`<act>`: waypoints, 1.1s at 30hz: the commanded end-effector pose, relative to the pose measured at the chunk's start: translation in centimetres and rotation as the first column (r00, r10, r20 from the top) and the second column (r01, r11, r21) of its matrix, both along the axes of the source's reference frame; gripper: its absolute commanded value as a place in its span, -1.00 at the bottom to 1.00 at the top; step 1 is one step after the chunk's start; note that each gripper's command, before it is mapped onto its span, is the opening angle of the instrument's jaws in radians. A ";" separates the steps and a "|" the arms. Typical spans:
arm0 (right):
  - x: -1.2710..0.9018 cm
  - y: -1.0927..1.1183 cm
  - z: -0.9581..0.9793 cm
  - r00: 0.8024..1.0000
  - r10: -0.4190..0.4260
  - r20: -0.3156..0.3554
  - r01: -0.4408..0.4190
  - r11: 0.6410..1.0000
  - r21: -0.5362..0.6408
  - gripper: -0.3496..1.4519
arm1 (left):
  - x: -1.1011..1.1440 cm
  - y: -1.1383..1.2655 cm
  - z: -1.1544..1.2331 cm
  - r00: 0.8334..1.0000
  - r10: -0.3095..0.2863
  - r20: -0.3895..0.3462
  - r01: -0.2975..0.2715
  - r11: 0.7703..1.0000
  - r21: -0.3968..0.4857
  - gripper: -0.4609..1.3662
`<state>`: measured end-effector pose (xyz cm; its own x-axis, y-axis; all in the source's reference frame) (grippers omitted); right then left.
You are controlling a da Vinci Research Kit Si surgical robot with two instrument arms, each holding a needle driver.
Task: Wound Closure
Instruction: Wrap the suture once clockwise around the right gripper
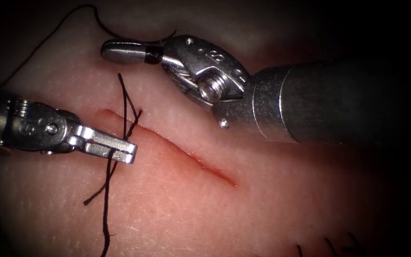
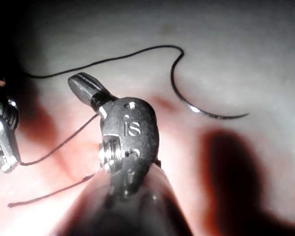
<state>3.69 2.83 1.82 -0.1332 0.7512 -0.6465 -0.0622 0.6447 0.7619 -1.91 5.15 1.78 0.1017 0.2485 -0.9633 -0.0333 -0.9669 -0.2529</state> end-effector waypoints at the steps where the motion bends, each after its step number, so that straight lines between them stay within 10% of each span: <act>1: -0.04 0.00 0.00 1.000 -0.006 -0.003 0.006 1.000 -0.001 -1.00 | 0.02 0.01 -0.01 1.000 -0.002 0.001 0.002 1.000 -0.004 -0.88; 14: -0.37 -0.35 0.20 0.988 -0.148 0.053 0.149 0.989 -0.013 -1.00 | 0.12 0.06 -0.04 1.000 -0.024 -0.003 0.024 1.000 -0.012 -0.88; 33: 0.28 -0.66 0.56 0.972 -0.236 0.021 0.235 0.971 0.038 -1.00 | 0.05 0.06 -0.13 0.999 -0.050 -0.001 0.050 0.999 -0.021 -0.88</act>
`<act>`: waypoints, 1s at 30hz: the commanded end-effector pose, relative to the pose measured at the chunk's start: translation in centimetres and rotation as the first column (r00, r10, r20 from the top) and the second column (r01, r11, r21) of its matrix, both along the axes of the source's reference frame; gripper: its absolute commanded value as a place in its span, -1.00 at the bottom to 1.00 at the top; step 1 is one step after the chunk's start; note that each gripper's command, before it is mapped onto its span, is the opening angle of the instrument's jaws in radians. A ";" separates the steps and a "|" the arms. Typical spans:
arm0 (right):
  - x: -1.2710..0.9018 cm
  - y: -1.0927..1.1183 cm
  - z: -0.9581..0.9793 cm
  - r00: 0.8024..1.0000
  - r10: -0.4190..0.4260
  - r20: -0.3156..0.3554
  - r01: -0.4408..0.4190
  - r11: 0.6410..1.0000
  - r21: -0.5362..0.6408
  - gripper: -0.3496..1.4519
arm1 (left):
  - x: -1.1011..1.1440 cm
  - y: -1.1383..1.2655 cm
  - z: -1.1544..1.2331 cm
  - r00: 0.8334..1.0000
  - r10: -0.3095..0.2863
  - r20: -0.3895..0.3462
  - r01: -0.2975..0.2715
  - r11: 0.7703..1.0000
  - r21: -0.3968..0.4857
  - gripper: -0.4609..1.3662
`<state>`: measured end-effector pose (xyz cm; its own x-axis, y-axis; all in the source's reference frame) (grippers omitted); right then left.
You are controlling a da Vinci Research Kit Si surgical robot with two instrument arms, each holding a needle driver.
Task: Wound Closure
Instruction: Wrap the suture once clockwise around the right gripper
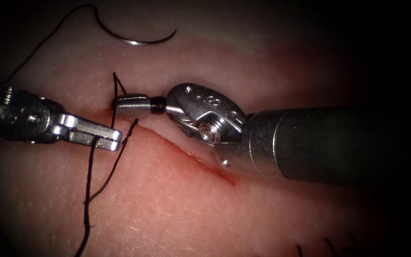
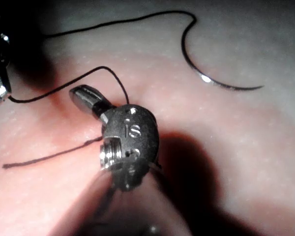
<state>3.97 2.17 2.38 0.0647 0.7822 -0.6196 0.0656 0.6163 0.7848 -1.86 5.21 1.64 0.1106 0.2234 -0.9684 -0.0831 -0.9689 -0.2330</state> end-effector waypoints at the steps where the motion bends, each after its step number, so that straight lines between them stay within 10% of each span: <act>1: 0.02 0.00 0.01 1.000 -0.007 -0.005 0.007 1.000 -0.001 -1.00 | -0.01 0.00 0.01 1.000 0.000 0.005 0.000 1.000 -0.001 -0.88; 19: 0.36 0.17 0.24 0.988 0.038 -0.149 -0.020 0.992 0.126 -1.00 | -0.08 -0.07 0.09 1.000 -0.026 -0.002 0.026 0.994 0.104 -0.88; 30: 0.45 0.31 0.23 0.938 0.134 -0.321 -0.083 0.982 0.169 -1.00 | 0.00 -0.05 0.13 0.998 -0.058 -0.002 0.057 0.978 0.199 -0.88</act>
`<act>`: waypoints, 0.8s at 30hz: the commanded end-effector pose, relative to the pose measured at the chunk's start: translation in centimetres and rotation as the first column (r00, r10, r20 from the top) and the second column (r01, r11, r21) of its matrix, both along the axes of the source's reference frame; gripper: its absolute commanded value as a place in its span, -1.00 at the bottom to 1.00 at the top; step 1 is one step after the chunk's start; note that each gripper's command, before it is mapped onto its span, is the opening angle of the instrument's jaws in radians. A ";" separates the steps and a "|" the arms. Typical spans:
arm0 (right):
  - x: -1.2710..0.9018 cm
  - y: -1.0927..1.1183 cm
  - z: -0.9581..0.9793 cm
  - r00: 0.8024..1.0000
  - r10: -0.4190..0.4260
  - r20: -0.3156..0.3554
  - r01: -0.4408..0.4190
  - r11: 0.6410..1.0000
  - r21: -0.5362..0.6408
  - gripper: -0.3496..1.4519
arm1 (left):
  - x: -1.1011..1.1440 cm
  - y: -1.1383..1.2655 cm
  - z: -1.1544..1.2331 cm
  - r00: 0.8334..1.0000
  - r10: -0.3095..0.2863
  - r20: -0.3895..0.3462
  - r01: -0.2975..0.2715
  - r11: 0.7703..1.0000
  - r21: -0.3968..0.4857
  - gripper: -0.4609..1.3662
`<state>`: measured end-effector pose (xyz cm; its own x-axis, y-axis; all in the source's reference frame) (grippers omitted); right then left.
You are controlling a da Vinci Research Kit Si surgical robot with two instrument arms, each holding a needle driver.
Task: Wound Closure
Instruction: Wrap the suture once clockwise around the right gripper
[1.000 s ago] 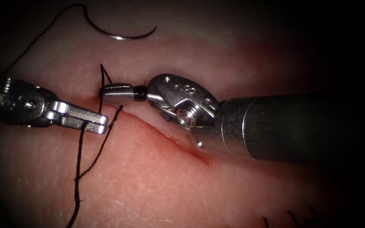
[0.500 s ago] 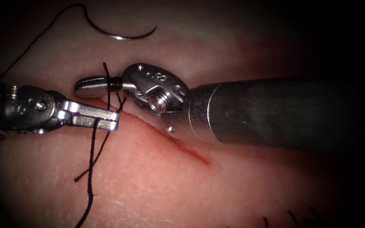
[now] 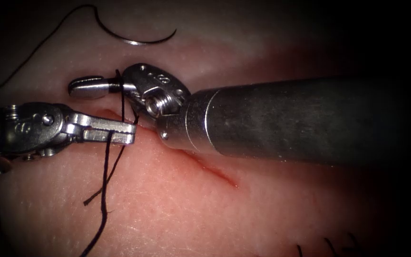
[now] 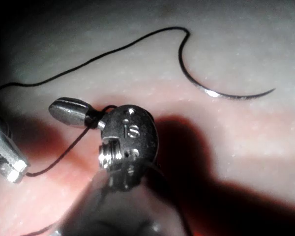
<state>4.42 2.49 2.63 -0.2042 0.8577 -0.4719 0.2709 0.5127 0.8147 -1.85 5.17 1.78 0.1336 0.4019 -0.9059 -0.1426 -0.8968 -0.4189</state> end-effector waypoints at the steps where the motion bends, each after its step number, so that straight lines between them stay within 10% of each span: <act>1: 0.00 0.01 -0.02 0.999 0.018 -0.038 -0.018 1.000 0.008 -1.00 | 0.02 -0.01 0.01 1.000 0.001 -0.004 -0.001 1.000 0.018 -0.88; 24: -0.19 0.18 -0.31 0.989 0.119 -0.093 -0.110 0.990 0.092 -1.00 | 0.23 0.02 0.49 0.999 -0.039 -0.028 0.042 0.989 0.138 -0.88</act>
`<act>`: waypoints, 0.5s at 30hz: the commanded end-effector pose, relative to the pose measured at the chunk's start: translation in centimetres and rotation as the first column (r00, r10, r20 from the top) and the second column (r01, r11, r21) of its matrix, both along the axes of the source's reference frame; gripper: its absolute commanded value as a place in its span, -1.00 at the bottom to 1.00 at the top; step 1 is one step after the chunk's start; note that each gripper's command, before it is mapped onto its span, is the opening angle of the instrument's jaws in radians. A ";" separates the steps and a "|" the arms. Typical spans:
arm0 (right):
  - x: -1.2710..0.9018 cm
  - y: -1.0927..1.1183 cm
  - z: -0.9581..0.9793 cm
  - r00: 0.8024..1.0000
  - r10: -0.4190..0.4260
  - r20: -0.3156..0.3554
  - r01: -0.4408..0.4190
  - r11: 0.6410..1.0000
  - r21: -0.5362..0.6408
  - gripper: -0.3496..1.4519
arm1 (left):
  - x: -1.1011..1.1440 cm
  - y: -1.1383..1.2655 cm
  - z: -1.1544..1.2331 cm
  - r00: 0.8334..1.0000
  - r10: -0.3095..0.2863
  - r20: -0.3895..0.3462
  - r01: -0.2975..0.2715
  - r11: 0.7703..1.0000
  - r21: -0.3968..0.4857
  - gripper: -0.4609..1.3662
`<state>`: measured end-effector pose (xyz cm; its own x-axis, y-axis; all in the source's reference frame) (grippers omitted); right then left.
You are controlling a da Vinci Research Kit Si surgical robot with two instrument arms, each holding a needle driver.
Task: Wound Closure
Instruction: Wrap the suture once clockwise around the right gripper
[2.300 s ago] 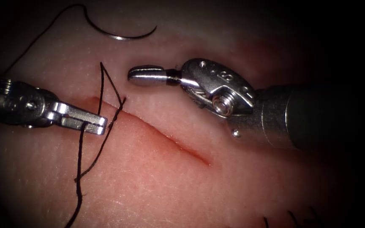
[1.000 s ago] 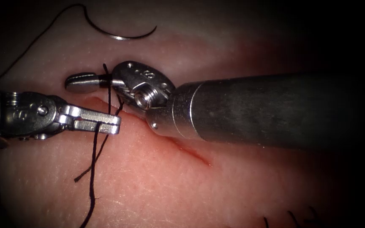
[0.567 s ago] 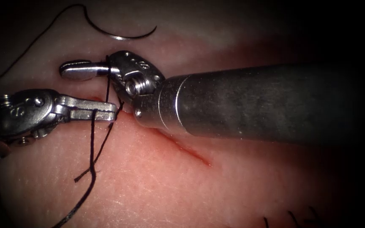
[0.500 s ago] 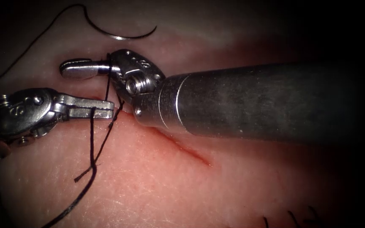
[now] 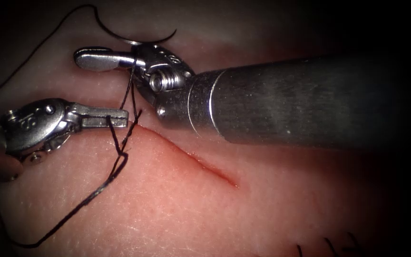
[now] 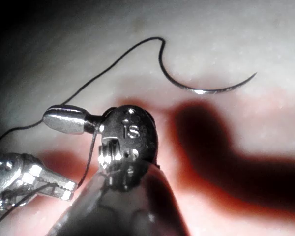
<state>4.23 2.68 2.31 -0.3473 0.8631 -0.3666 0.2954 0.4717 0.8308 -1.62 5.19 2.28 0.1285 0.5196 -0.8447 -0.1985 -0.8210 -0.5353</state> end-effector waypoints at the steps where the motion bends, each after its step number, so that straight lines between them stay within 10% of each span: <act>1: -0.03 -0.02 0.00 1.000 0.001 0.003 -0.001 1.000 -0.015 -1.00 | 0.02 0.01 -0.01 1.000 0.000 0.013 0.000 1.000 0.004 -0.88; 15: -0.36 -0.07 -0.05 1.000 0.020 0.016 -0.018 0.996 -0.089 -1.00 | 0.19 0.06 0.14 0.995 -0.064 0.075 0.052 0.986 0.157 -0.88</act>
<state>3.86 2.61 2.26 -0.3587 0.8175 -0.4506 0.2703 0.5530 0.7881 -1.41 5.25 2.43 0.2264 0.6348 -0.7387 -0.2059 -0.7101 -0.6733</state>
